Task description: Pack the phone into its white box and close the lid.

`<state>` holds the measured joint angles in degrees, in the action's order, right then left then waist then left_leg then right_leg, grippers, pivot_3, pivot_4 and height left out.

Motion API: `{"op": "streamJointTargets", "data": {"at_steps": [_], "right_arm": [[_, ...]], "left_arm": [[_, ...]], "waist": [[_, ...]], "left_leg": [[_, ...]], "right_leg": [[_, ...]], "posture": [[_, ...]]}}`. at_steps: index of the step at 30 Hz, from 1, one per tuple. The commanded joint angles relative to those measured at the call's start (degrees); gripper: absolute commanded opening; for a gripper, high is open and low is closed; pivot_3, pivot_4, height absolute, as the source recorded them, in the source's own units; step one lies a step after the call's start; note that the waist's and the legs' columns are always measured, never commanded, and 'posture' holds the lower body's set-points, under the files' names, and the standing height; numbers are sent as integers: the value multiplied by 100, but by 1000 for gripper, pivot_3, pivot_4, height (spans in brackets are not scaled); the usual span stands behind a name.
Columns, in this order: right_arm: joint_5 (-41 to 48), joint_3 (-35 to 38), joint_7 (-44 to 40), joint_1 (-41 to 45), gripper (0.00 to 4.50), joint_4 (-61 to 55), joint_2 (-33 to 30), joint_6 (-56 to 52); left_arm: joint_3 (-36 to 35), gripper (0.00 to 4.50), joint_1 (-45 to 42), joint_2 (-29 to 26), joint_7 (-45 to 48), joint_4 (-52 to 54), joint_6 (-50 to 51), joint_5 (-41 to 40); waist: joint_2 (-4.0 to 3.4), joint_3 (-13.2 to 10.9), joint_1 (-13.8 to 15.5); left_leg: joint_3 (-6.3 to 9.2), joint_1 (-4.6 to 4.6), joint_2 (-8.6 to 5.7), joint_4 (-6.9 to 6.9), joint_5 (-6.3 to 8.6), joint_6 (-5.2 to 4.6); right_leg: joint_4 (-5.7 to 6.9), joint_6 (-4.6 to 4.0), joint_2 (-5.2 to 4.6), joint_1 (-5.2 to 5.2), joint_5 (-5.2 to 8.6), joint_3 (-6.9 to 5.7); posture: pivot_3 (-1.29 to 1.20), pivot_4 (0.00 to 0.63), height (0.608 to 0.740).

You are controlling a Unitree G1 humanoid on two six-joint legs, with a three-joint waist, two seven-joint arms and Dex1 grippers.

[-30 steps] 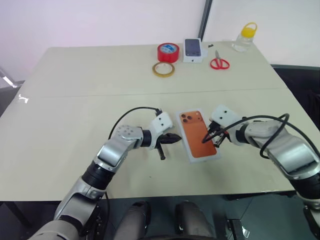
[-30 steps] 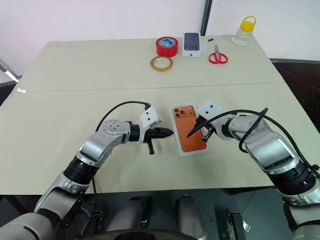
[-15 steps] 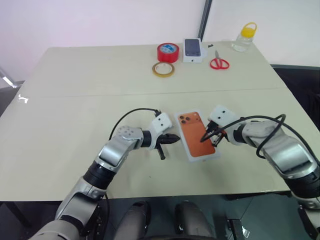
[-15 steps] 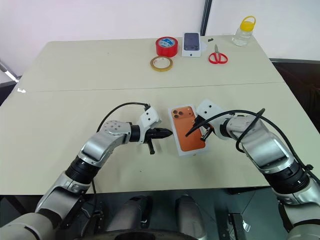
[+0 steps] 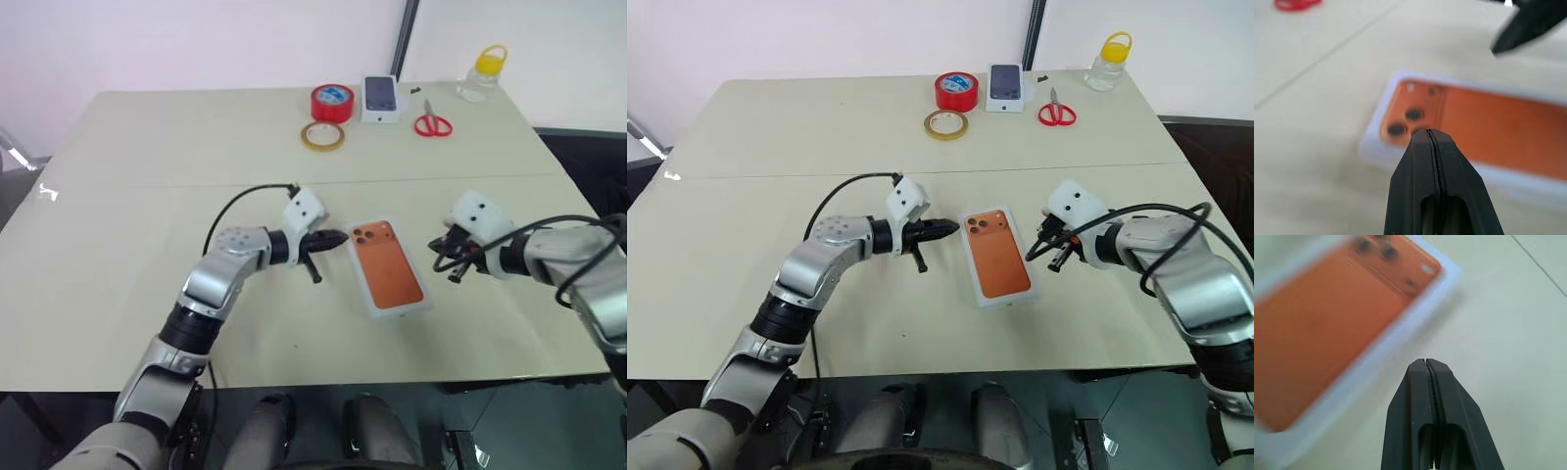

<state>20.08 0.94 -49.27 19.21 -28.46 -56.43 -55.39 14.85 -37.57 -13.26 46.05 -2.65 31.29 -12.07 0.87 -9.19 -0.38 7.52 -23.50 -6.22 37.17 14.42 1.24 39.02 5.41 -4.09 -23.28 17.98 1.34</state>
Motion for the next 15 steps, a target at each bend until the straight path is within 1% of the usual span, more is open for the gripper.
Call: {"op": "streamJointTargets", "data": {"at_steps": [1,3,5,8,12,15], "right_arm": [[455,334,-266,-366,25,-677,-102,-8],[369,131,-260,-777,25,-916,-230,49],[79,-182,-52,-1079,25,-908,-294,149],[-311,-577,319,-1255,25,-716,-292,171],[-392,-592,552,-1264,25,-583,-187,148],[-311,-293,656,-1126,25,-443,-58,285]], "left_arm": [[260,0,-216,142,-43,-367,-245,232],[480,0,-363,252,-92,-773,-305,450],[596,0,-504,391,-170,-1163,-213,576],[651,0,-613,587,-197,-1535,-184,658],[806,0,-555,687,-192,-1645,-376,841],[484,0,-592,808,-454,-1688,-630,789]], "waist": [[0,0,1],[0,0,-5],[2,-1,-18],[7,7,-23],[37,29,-20],[42,29,-8]], "left_leg": [[0,0,0,1,0,0],[0,2,0,1,0,-1],[0,3,1,2,0,-1],[0,8,0,5,0,-1],[2,19,2,3,0,0],[3,20,1,4,0,0]], "right_leg": [[0,0,0,0,0,0],[1,0,1,1,0,-1],[2,0,1,1,0,-2],[3,1,1,8,0,-1],[1,2,2,22,1,-2],[-1,2,0,24,1,-2]], "posture": [[0,150,740],[0,150,740],[0,150,740],[0,150,740],[0,150,740],[0,150,740]]}}
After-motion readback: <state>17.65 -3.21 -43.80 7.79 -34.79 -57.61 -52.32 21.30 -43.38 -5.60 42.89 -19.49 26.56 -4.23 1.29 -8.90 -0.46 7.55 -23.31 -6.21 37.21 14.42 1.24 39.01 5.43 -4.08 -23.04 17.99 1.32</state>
